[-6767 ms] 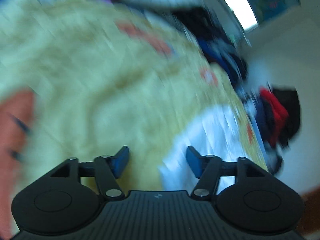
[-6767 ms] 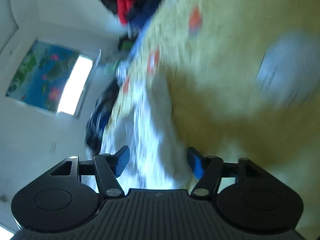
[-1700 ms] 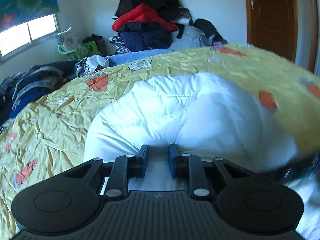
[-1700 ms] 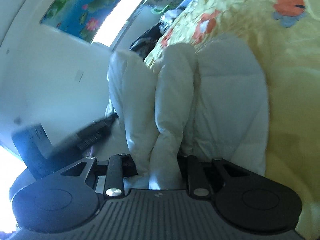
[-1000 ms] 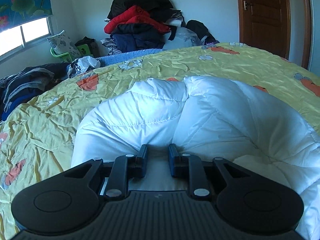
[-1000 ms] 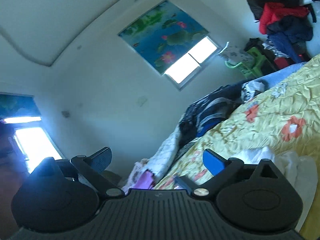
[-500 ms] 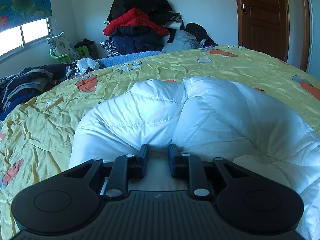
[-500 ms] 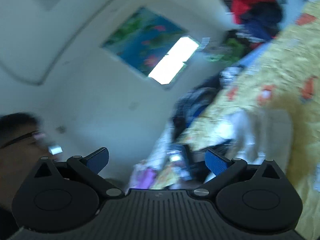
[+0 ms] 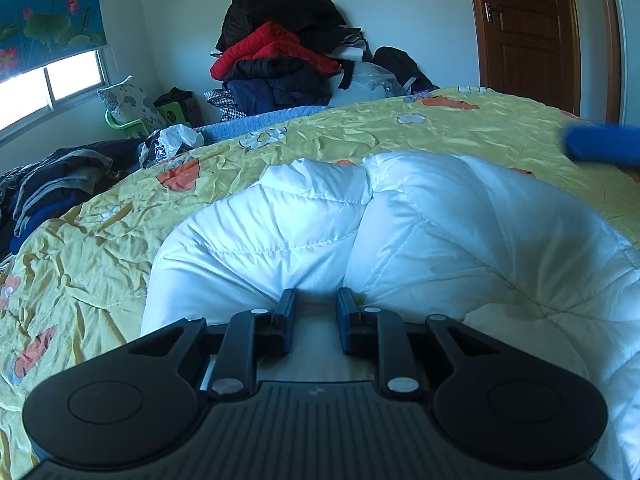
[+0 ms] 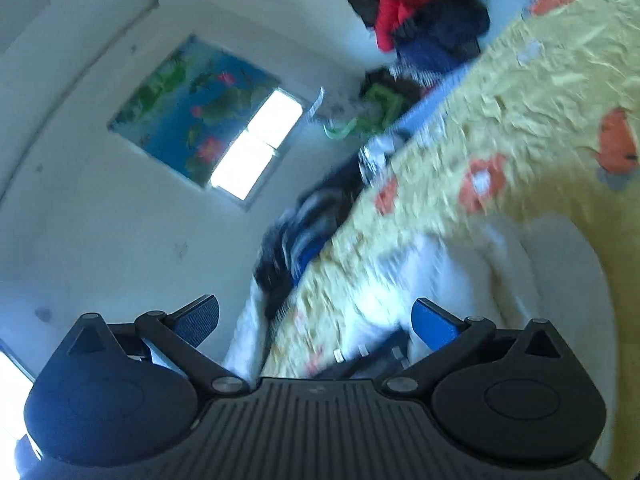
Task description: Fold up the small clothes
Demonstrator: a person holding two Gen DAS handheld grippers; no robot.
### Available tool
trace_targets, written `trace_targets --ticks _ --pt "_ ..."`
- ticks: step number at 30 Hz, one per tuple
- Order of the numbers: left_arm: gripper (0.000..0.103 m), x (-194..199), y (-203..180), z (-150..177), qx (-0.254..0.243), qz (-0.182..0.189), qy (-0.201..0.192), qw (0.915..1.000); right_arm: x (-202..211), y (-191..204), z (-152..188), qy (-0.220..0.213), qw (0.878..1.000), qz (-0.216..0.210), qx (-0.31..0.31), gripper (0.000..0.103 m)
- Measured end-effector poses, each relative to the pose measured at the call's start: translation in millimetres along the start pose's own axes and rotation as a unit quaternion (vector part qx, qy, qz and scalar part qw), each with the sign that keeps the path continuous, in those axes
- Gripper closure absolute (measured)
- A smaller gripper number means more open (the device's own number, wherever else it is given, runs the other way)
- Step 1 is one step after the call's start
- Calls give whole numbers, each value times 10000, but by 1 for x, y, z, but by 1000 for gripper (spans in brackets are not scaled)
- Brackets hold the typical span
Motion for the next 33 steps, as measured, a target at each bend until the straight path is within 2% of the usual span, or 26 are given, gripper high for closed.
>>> trace_targets --ticks 3,5,9,12,13,16,20,22,24,26,31,33 --pt "82 1 0 0 1 -8 -18 10000 -22 -14 -13 173 9954 -655 -681 1" --pt "82 1 -1 0 -6 -18 -29 10000 -40 -25 -20 407 9913 -762 -990 2" --pt "82 2 -2 1 -23 -38 -61 10000 -68 -38 -32 661 9927 -253 -979 1" --pt "82 2 -2 1 -19 -39 -77 10000 -79 -51 -35 662 9942 583 -620 7" --pt "82 1 -1 0 2 -28 -72 10000 -80 -60 -34 644 9936 701 -616 9" --pt "82 0 1 -1 92 47 -64 9999 -85 -82 -29 553 9947 661 -569 16" --pt "82 -4 0 -1 161 62 -120 9998 -86 -92 -21 496 9954 788 -203 24" --pt "83 -8 -3 -1 190 -24 -195 9996 -90 -102 -21 426 9955 820 -195 37" --pt "82 -10 -8 -2 180 -153 -247 9994 -84 -125 -25 277 9951 750 -582 75" --pt "82 -9 -10 -2 125 -204 -275 9993 -79 -143 -24 176 9927 532 -1064 87" --pt "81 17 24 0 615 536 -433 9957 -79 -133 -19 164 9951 678 -706 83" --pt "79 34 43 0 747 536 -689 9934 -76 -128 -18 138 9954 703 -632 75"
Point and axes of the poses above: each gripper's, at about its wrist camera, not at the fingertips, and x roughly against the way its jaws point, y to its left, z to its underside, the point moved 3 cm from there along -x, roughly the way its jaws point, and after that the axes turned 15 degrees about y, right-handed, at the moved point
